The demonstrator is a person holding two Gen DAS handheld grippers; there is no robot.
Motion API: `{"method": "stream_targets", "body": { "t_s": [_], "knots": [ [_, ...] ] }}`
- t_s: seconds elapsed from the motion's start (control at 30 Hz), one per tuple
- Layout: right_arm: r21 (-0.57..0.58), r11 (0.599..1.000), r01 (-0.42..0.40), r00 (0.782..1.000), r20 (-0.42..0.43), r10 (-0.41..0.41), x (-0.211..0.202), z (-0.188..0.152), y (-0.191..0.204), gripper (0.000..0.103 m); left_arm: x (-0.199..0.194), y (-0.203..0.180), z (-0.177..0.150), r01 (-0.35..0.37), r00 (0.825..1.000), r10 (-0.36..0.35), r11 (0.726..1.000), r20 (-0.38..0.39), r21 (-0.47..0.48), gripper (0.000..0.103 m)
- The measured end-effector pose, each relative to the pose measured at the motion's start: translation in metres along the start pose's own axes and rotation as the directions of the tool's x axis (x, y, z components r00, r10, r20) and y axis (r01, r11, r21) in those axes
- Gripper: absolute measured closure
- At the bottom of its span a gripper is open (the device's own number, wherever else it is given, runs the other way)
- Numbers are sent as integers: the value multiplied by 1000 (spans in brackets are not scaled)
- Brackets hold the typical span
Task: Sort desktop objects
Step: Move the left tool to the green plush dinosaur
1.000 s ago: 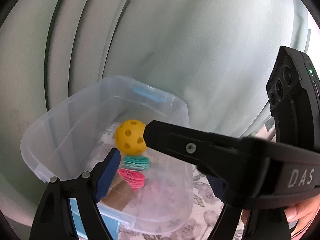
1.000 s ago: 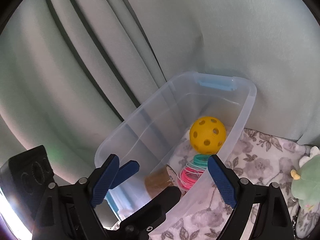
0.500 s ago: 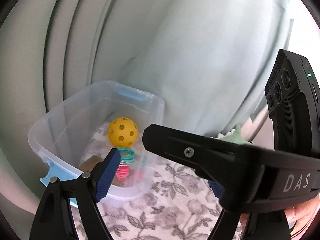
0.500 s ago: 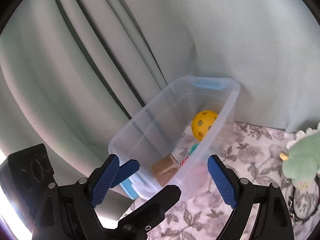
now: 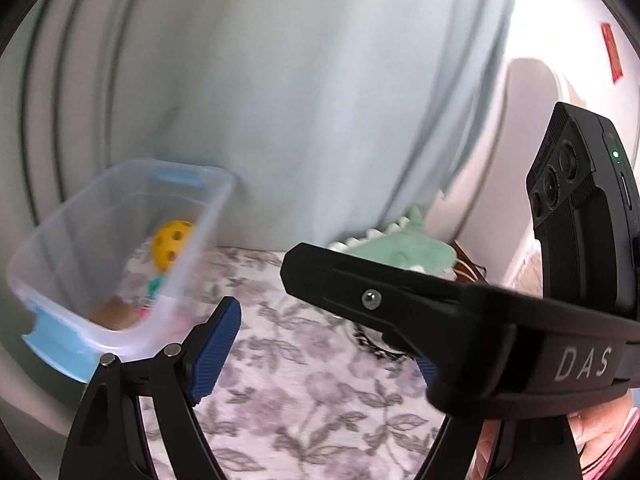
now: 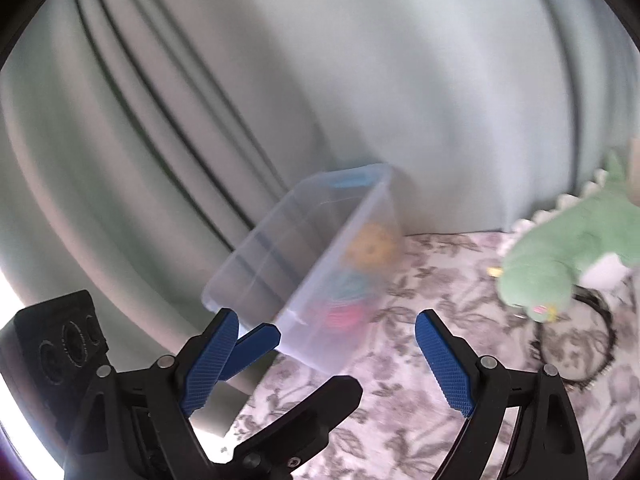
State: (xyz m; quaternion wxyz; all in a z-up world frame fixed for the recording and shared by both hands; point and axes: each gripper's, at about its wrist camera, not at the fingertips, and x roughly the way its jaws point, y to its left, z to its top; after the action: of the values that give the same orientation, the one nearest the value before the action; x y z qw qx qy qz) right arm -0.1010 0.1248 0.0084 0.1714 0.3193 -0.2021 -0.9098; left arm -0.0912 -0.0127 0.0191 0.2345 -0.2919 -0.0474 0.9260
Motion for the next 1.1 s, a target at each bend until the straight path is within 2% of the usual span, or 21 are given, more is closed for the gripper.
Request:
{"method": "stream_targets", "body": {
  "t_s": [0.23,0.4,0.57,0.77,0.93,1.03,1.1],
  "knots": [
    [155,982,109,993,23,-114,-30,-4,-78,11,44,-36,-10,58,995,-58,998,-77,9,21],
    [256,945,203,977,12,-213,-44,-7,-134,11,85,-33,-16,59,988,-71,994,-134,-88,21],
    [342,896,284,952,15,-307,-52,-7,-181,11,113,-33,-20,24,982,-52,987,-180,-158,21],
    [411,865,286,945,31,-327,-44,5,-214,11,149,-31,-11,5,971,-42,987,-234,-158,21],
    [470,834,289,942,19,-336,-30,20,-236,11,180,-18,-4,6,966,-62,976,-252,-217,21],
    [500,817,287,940,16,-340,-21,27,-247,11,193,-18,-1,15,965,-66,980,-254,-200,21],
    [503,811,299,933,27,-360,-19,33,-247,6,200,-20,2,18,966,-62,984,-252,-176,21]
  ]
}}
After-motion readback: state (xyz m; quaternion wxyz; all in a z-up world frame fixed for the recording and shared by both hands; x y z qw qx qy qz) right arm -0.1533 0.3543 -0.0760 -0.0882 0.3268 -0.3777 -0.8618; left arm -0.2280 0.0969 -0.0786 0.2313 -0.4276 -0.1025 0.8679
